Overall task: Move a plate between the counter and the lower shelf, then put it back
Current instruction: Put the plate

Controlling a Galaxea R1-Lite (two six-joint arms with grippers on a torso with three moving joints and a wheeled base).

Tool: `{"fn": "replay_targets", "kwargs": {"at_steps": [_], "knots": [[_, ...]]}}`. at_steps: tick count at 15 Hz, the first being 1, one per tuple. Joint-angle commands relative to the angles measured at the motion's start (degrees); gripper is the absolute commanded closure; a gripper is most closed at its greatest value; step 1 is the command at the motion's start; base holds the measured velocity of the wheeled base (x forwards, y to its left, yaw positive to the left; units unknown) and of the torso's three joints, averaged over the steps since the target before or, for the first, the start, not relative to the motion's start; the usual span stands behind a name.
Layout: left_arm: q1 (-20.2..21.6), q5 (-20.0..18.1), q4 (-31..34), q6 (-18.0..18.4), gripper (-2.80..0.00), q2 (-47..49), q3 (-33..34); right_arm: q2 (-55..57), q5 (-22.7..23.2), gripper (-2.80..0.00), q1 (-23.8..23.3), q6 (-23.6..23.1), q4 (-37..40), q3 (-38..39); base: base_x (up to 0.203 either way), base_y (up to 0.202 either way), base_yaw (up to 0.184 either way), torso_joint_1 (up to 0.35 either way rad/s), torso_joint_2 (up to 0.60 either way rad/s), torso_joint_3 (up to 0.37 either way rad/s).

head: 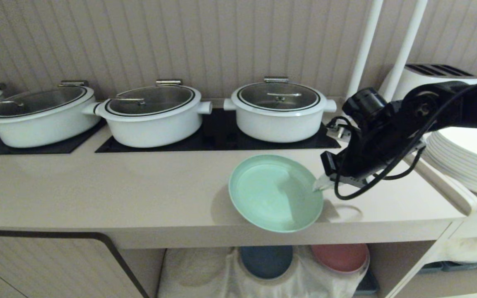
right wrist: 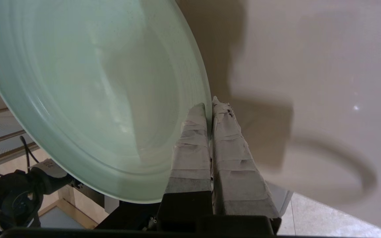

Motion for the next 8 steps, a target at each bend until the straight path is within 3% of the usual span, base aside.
{"fn": "replay_targets", "kwargs": {"at_steps": [1,8], "knots": [[0.00,0.03,0.00,-0.05,0.00,-0.02,0.02,0.92,0.13,0.00,0.01,0.10,0.09,-0.09,0.000,0.000,0.000,0.000,0.00,0.000],[0.00,0.03,0.00,-0.05,0.00,-0.02,0.02,3.76,0.13,0.00,-0.07,0.18,0.61,-3.76,0.000,0.000,0.000,0.000,0.00,0.000]]}}
